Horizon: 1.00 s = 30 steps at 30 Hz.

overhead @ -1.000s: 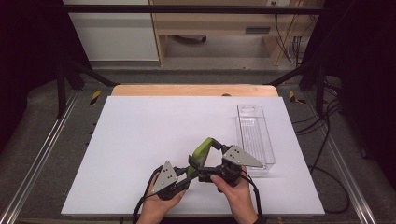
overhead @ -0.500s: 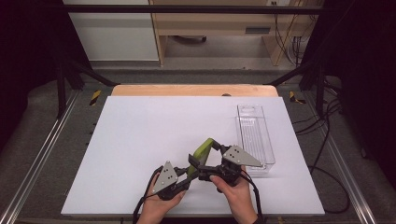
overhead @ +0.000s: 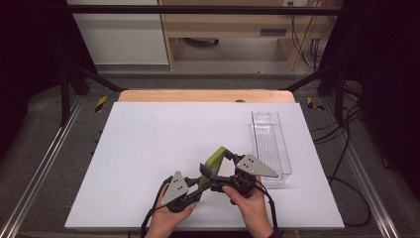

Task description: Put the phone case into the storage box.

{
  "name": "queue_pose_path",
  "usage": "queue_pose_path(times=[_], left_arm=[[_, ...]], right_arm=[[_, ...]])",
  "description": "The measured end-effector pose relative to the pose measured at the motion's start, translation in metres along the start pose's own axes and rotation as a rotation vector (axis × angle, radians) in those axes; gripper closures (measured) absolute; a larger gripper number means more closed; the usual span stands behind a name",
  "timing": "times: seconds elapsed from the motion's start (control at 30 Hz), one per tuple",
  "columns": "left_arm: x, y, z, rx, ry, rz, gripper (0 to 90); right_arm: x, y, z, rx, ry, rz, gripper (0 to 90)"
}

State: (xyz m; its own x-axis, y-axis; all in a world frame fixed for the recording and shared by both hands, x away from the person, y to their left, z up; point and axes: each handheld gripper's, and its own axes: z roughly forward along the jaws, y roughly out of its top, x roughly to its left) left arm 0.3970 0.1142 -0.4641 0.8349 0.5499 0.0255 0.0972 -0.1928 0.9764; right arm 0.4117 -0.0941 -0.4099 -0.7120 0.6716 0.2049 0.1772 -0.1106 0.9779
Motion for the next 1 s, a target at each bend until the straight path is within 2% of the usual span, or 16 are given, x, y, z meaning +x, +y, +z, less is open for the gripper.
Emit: queue_pose_path(times=[0.43, 0.63, 0.87, 1.0], left_arm=[[0.001, -0.001, 0.0, 0.001, -0.002, -0.007, 77.1], [0.0, -0.001, 0.0, 0.008, 0.022, 0.01, 76.0], [-0.003, -0.002, 0.003, 0.028, 0.034, 0.051, 64.8], [-0.003, -0.003, 0.003, 0.031, 0.049, 0.039, 55.8]], right_arm=[[-0.001, 0.0, 0.0, 0.014, 0.001, -0.004, 15.5], [-0.002, 0.0, -0.001, 0.024, -0.002, 0.002, 15.9], [-0.007, 0.001, -0.004, 0.021, -0.042, 0.01, 16.0], [-0.014, 0.001, -0.007, 0.016, -0.074, 0.02, 16.1]])
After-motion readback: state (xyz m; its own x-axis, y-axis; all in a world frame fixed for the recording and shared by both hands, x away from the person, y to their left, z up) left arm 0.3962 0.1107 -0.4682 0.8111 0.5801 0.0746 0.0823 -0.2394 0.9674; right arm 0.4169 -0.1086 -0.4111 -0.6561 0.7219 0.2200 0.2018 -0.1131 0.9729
